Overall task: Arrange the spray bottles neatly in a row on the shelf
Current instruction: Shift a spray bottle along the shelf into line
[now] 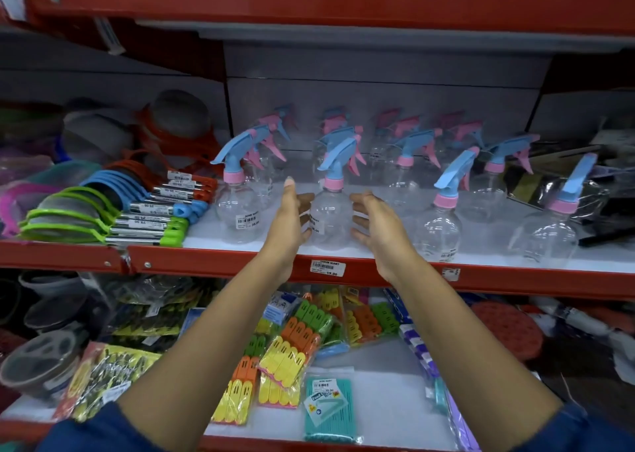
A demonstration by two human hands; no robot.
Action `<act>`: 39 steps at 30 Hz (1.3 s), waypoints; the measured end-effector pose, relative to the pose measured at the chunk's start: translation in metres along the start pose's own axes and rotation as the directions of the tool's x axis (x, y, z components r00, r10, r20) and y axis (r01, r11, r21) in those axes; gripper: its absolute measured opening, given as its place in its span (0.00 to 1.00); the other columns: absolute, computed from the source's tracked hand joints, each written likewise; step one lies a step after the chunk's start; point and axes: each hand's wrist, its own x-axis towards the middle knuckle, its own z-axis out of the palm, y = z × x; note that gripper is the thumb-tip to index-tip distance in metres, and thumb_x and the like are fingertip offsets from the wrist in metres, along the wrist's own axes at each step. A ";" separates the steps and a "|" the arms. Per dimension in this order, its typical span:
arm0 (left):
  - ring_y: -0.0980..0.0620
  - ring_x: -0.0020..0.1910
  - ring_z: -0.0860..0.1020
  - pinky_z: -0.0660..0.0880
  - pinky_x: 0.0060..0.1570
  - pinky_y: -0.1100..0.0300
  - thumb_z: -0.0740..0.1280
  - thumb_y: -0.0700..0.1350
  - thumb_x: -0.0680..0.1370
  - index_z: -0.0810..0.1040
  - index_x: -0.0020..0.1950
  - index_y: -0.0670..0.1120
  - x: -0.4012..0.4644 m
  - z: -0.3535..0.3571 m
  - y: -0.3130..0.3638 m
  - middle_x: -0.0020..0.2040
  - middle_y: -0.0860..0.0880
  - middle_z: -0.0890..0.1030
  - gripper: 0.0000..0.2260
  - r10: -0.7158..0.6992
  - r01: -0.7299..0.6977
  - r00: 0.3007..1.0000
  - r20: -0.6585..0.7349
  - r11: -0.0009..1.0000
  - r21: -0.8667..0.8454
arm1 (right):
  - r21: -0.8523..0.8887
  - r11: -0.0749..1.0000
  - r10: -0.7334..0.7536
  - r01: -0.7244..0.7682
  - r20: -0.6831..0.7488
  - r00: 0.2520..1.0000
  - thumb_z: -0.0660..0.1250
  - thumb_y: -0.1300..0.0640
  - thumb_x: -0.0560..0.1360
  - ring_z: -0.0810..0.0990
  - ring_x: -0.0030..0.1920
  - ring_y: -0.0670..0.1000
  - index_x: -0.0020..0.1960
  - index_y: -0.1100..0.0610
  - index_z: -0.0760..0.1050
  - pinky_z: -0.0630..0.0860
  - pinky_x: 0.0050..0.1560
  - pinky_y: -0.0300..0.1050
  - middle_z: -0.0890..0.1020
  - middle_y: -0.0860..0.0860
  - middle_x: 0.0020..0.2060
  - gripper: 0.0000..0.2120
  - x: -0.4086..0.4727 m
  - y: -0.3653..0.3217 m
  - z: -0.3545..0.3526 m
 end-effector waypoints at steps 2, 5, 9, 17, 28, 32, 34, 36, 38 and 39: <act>0.50 0.59 0.73 0.70 0.62 0.55 0.46 0.62 0.80 0.74 0.64 0.45 -0.002 -0.004 -0.001 0.54 0.51 0.77 0.28 0.009 -0.009 1.000 0.010 1.000 0.025 | -0.031 0.999 -0.020 0.020 -0.009 1.000 0.54 0.49 0.81 0.77 0.55 0.48 0.59 0.54 0.74 0.74 0.54 0.41 0.79 0.46 0.51 0.14 -0.005 0.000 0.000; 0.50 0.58 0.74 0.70 0.62 0.55 0.46 0.63 0.80 0.74 0.63 0.46 -0.007 -0.008 -0.003 0.55 0.50 0.76 0.29 0.027 -0.028 1.000 0.014 0.997 0.071 | -0.089 0.993 -0.080 0.080 0.014 0.997 0.55 0.46 0.81 0.78 0.51 0.44 0.52 0.49 0.75 0.74 0.52 0.40 0.78 0.42 0.47 0.12 -0.017 0.001 0.001; 0.58 0.50 0.75 0.71 0.59 0.57 0.46 0.62 0.80 0.76 0.57 0.47 -0.016 -0.013 -0.002 0.48 0.56 0.77 0.26 0.048 -0.049 0.999 0.021 0.996 0.077 | -0.202 0.965 -0.168 0.168 0.015 0.986 0.55 0.44 0.80 0.78 0.50 0.47 0.42 0.43 0.73 0.75 0.57 0.47 0.77 0.41 0.44 0.11 -0.029 0.006 0.003; 0.55 0.60 0.74 0.67 0.68 0.52 0.47 0.63 0.80 0.75 0.63 0.49 -0.028 -0.024 -0.007 0.60 0.54 0.77 0.26 0.105 -0.106 0.994 0.014 0.988 0.116 | -0.415 0.862 -0.348 0.292 -0.064 0.935 0.57 0.46 0.79 0.75 0.51 0.39 0.57 0.48 0.74 0.72 0.54 0.40 0.76 0.47 0.56 0.12 -0.045 0.012 0.008; 0.53 0.70 0.67 0.63 0.71 0.46 0.53 0.60 0.77 0.71 0.69 0.51 -0.007 -0.090 -0.009 0.69 0.52 0.72 0.24 0.280 -0.262 0.862 -0.422 0.960 0.101 | -0.189 0.902 -0.348 0.389 0.216 0.912 0.59 0.50 0.79 0.78 0.54 0.42 0.59 0.51 0.76 0.74 0.57 0.39 0.79 0.42 0.50 0.12 -0.061 0.005 0.086; 0.51 0.71 0.67 0.62 0.72 0.48 0.51 0.62 0.76 0.68 0.72 0.49 0.011 -0.110 -0.002 0.72 0.49 0.70 0.29 0.214 -0.198 0.879 -0.425 0.977 0.082 | -0.095 0.985 -0.116 0.144 0.258 0.959 0.57 0.47 0.80 0.72 0.60 0.43 0.65 0.48 0.71 0.68 0.62 0.43 0.73 0.40 0.55 0.15 -0.038 -0.003 0.123; 0.50 0.70 0.68 0.63 0.71 0.47 0.50 0.65 0.75 0.69 0.72 0.49 0.017 -0.117 0.002 0.72 0.48 0.70 0.31 0.148 -0.134 0.903 -0.404 0.989 0.062 | -0.107 0.988 -0.084 0.110 0.227 0.970 0.56 0.48 0.80 0.70 0.58 0.44 0.67 0.50 0.68 0.65 0.58 0.42 0.71 0.42 0.57 0.17 -0.028 -0.004 0.135; 0.48 0.68 0.71 0.66 0.69 0.48 0.50 0.66 0.77 0.70 0.71 0.46 0.018 -0.120 0.004 0.70 0.46 0.72 0.32 0.078 -0.066 0.933 -0.352 0.997 0.046 | -0.119 0.989 -0.058 0.082 0.197 0.979 0.56 0.49 0.80 0.68 0.57 0.45 0.68 0.51 0.68 0.63 0.57 0.42 0.70 0.44 0.57 0.17 -0.019 -0.003 0.143; 0.47 0.65 0.73 0.69 0.66 0.52 0.49 0.64 0.79 0.72 0.68 0.43 0.015 -0.121 0.004 0.66 0.44 0.75 0.30 0.058 -0.049 0.956 -0.288 0.998 0.036 | -0.127 0.991 -0.026 0.050 0.187 0.982 0.55 0.50 0.80 0.69 0.56 0.46 0.66 0.51 0.69 0.64 0.56 0.43 0.71 0.45 0.57 0.15 -0.013 -0.002 0.146; 0.48 0.64 0.74 0.70 0.65 0.52 0.49 0.63 0.79 0.72 0.67 0.42 0.013 -0.121 0.004 0.64 0.45 0.76 0.30 0.061 -0.056 0.963 -0.261 0.998 0.028 | -0.130 0.991 -0.016 0.040 0.186 0.982 0.55 0.51 0.80 0.70 0.56 0.47 0.63 0.51 0.70 0.64 0.55 0.43 0.72 0.46 0.56 0.14 -0.011 -0.001 0.147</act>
